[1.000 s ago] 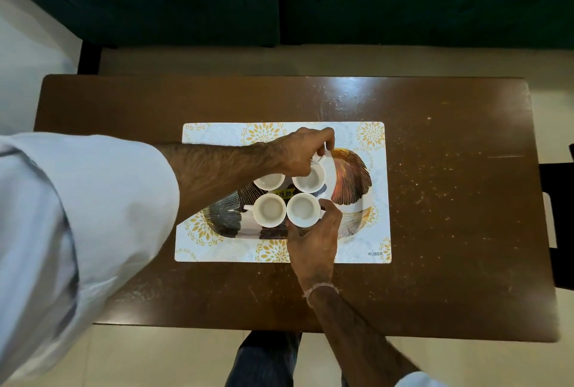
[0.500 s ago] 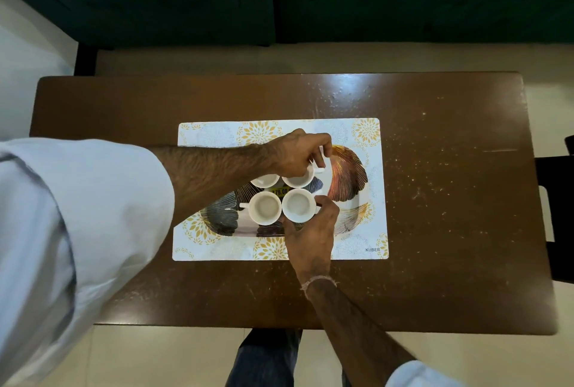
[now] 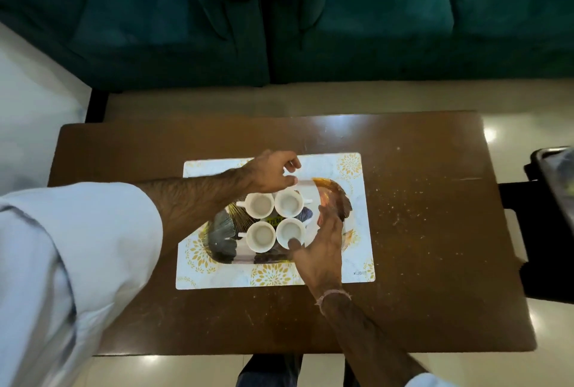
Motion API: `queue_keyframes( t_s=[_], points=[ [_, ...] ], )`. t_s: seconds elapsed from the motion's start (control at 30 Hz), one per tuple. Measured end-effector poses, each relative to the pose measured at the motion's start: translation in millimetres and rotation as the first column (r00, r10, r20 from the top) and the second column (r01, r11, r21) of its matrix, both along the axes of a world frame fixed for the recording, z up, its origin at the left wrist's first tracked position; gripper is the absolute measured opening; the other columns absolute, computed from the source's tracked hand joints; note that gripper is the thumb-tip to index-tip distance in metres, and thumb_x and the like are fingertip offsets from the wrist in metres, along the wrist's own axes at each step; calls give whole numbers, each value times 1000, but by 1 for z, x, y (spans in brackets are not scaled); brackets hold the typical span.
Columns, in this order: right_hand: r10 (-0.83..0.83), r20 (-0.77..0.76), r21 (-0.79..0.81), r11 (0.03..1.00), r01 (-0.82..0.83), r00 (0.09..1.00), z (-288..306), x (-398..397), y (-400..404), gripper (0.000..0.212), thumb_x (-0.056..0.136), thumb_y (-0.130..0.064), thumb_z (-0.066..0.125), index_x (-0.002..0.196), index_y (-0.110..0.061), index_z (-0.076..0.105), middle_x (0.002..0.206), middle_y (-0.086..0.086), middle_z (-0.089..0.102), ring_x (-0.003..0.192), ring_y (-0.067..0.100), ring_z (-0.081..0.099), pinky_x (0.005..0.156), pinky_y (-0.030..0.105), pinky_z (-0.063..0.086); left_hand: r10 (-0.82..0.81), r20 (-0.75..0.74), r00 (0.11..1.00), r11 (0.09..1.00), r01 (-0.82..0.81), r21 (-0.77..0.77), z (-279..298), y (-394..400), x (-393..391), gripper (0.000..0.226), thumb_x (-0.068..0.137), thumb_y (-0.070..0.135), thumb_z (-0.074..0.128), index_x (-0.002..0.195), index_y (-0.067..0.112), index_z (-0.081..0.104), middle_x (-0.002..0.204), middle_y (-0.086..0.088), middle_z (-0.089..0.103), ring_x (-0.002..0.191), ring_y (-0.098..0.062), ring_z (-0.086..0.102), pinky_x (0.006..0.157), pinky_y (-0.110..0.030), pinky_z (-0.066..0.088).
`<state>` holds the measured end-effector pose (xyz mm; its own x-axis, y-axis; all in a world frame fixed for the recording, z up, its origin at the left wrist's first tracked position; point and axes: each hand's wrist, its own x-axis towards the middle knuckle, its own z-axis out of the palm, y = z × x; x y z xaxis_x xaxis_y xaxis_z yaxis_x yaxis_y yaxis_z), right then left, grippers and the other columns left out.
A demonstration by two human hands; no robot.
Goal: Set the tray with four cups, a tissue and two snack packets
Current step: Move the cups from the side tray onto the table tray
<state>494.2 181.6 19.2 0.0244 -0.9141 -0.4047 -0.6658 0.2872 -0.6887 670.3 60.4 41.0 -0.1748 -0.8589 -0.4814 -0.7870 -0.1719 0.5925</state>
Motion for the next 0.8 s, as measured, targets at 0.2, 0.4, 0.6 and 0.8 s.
queue_keyframes(
  t_s=[0.2,0.4,0.6,0.8],
  points=[
    [58,-11,-67,996,-59,998,56,-25,-40,77,86,-58,57,149,-26,27,158,2,29,145,26,31,119,45,29,7,41,999,999,-6,-32,64,-11,-18,39,93,28,64,129,15,59,128,0,65,115,-16,61,86,-24,44],
    [54,22,-70,996,-53,998,126,-82,-72,79,85,-67,49,150,-26,30,155,1,34,140,24,37,113,42,37,67,15,998,995,-66,-71,137,-30,-66,36,90,26,67,125,20,62,125,2,67,111,-17,64,91,-29,52],
    [32,-52,-97,995,-37,998,191,-165,-95,83,88,-70,42,155,-29,15,164,0,16,149,22,22,119,40,25,42,23,999,983,-37,-178,204,-50,-132,41,87,30,68,127,29,58,129,5,61,119,-16,57,98,-31,47],
    [-50,-106,-241,970,23,993,257,-263,-135,76,92,-64,42,155,-34,12,165,-5,10,150,19,17,120,40,20,-93,93,991,927,120,-356,269,-88,-241,71,91,40,62,153,26,30,157,0,33,143,-19,31,116,-36,29]
  ],
)
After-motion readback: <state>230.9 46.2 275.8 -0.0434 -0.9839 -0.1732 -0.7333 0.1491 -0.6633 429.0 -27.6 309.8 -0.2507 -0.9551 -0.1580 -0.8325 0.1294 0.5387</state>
